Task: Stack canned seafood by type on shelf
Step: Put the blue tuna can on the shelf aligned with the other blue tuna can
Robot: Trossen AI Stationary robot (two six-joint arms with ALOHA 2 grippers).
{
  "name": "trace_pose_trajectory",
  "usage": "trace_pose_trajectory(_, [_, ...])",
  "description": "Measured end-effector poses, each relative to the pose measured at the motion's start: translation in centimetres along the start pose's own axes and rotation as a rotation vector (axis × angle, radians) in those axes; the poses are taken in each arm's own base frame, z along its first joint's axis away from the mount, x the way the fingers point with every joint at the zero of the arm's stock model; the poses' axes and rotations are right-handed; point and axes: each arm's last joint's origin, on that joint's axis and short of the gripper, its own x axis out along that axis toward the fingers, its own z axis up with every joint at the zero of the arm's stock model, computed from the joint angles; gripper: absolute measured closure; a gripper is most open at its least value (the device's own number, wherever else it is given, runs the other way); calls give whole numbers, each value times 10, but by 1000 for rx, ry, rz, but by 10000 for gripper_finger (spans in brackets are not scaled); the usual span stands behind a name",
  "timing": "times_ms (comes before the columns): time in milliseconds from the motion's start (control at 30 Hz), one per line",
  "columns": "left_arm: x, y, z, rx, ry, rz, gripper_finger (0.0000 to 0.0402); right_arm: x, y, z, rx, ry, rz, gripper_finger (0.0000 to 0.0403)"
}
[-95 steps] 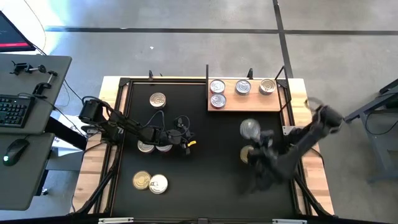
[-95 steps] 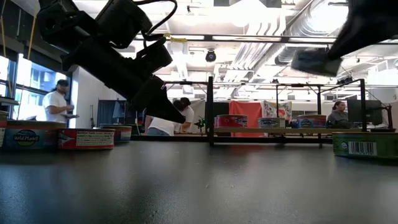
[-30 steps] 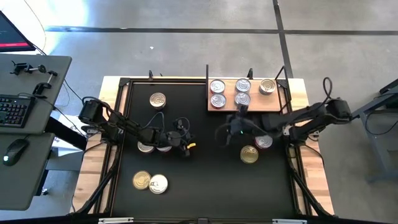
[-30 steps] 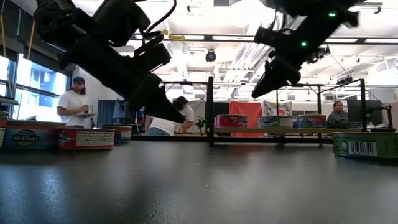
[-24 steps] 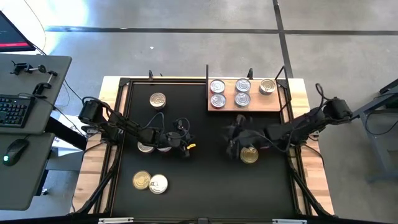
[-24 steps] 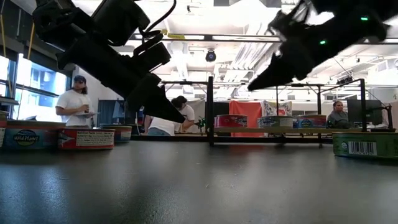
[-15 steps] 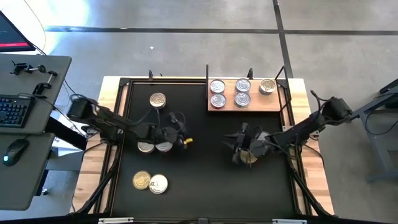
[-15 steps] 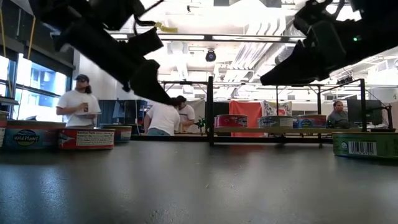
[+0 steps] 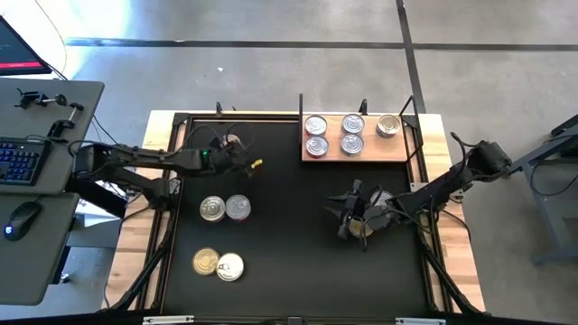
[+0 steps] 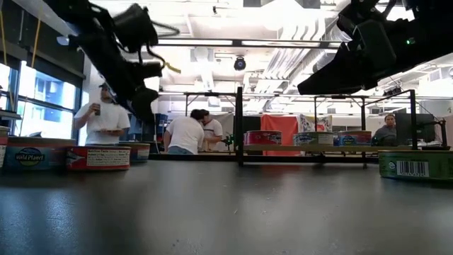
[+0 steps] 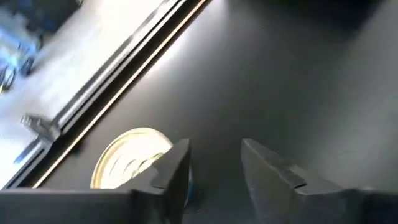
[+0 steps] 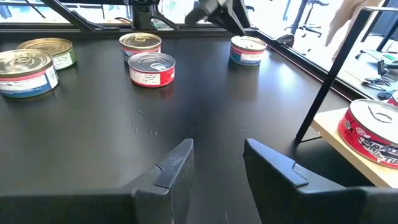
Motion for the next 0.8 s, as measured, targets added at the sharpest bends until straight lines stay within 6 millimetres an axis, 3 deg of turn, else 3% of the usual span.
trace_pose_trajectory(167, [24,13,-8,-9,125,64,224,0,0,0,2,0,0,271])
trace_pose_trajectory(400, [49,20,-18,29,232,115,237,0,0,0,0,2,0,271])
trace_pose_trajectory(633, [64,23,-22,86,274,159,279,0,0,0,0,2,1,271])
trace_pose_trajectory(800, [62,20,-22,136,270,147,351,0,0,0,1,2,1,271])
